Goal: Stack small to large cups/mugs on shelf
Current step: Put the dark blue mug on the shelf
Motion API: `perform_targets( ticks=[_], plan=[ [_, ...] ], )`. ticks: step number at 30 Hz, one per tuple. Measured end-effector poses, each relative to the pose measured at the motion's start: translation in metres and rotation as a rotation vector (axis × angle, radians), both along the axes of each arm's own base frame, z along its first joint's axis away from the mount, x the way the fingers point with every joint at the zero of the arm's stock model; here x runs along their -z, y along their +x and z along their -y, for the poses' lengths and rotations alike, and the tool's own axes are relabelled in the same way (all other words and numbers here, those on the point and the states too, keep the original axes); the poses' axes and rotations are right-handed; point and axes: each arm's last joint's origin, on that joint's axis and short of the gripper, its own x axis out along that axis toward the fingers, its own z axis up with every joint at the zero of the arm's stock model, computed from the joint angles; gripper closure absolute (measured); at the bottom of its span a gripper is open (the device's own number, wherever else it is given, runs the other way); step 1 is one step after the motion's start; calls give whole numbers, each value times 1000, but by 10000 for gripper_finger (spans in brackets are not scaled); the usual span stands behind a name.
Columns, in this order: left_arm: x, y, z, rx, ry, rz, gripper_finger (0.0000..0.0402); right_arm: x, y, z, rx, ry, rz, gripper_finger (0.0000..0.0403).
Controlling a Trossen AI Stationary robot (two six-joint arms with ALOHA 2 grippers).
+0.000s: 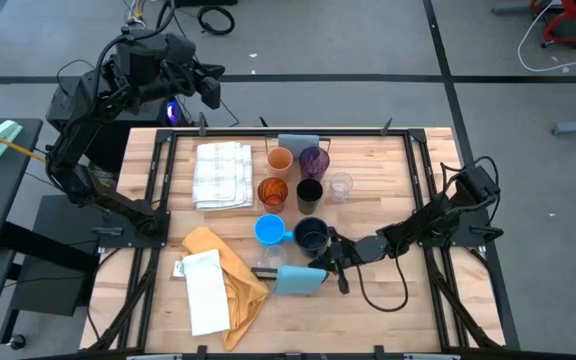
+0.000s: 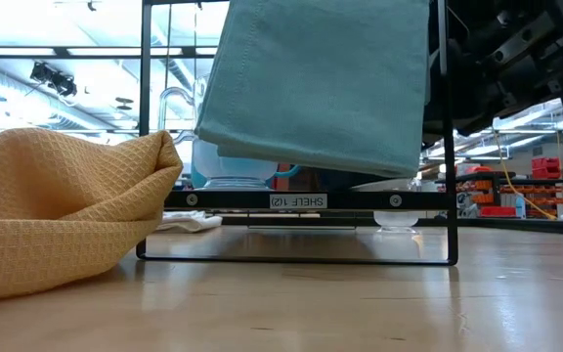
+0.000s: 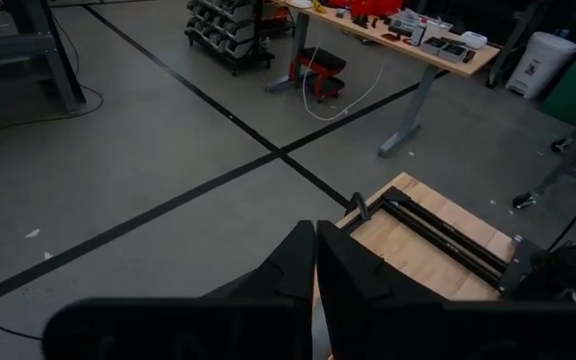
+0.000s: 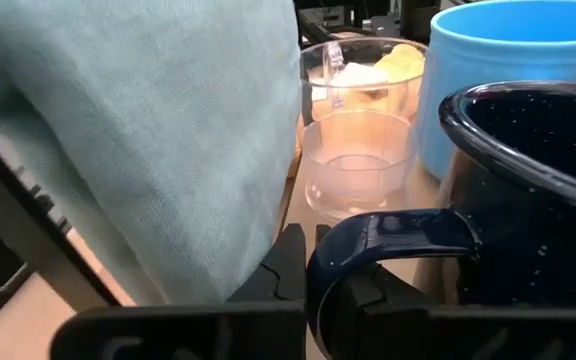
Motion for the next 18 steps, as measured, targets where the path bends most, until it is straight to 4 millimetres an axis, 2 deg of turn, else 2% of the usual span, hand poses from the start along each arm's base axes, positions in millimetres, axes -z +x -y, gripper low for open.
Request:
perform_targets(
  ticks=[10, 18],
  plan=[
    [0, 0, 0, 0, 0, 0, 366, 2, 2, 7, 21, -24, -14, 392],
    [0, 0, 0, 0, 0, 0, 376, 3, 2, 9, 20, -32, -21, 389]
  ],
)
